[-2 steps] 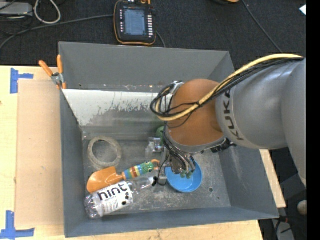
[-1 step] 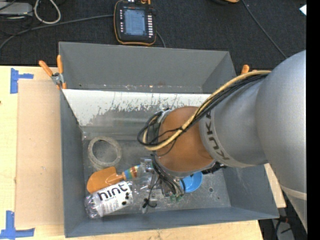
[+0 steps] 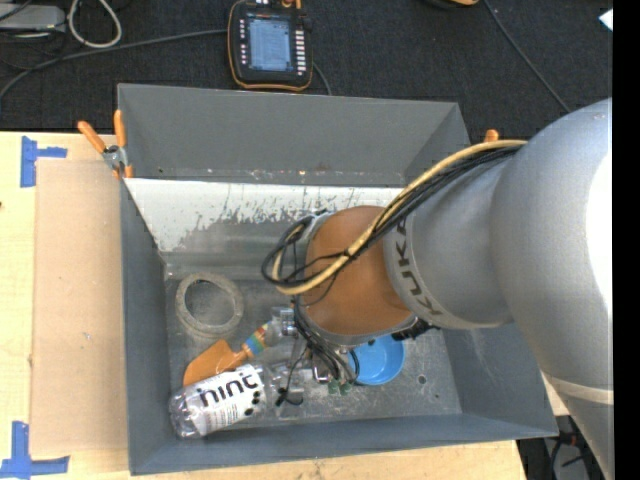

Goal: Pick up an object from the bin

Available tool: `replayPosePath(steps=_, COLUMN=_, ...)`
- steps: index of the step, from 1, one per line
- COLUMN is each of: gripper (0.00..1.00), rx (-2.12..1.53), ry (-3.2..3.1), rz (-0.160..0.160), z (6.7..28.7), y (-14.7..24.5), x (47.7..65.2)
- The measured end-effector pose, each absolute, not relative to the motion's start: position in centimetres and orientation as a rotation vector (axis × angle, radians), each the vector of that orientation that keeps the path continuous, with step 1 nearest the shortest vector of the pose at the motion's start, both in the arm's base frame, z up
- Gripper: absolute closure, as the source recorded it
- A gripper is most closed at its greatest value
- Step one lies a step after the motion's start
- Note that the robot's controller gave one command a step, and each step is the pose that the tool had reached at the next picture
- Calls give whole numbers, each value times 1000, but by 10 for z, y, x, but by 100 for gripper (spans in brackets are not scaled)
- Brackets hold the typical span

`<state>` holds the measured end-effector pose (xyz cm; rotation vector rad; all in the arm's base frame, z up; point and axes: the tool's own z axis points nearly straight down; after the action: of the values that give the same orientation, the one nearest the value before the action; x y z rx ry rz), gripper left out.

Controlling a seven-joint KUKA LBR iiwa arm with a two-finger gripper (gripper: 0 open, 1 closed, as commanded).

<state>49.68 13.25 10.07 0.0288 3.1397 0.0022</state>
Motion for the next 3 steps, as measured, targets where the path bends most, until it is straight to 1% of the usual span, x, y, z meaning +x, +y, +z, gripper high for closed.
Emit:
replayPosePath(steps=1, gripper=0, rx=-174, ry=3142, rz=1, z=94, y=150, x=504)
replayPosePath(steps=2, gripper=0, rx=-198, ry=3131, rz=3, z=71, y=165, x=534)
replayPosePath(steps=3, gripper=0, rx=-424, ry=3114, rz=4, z=75, y=185, x=541)
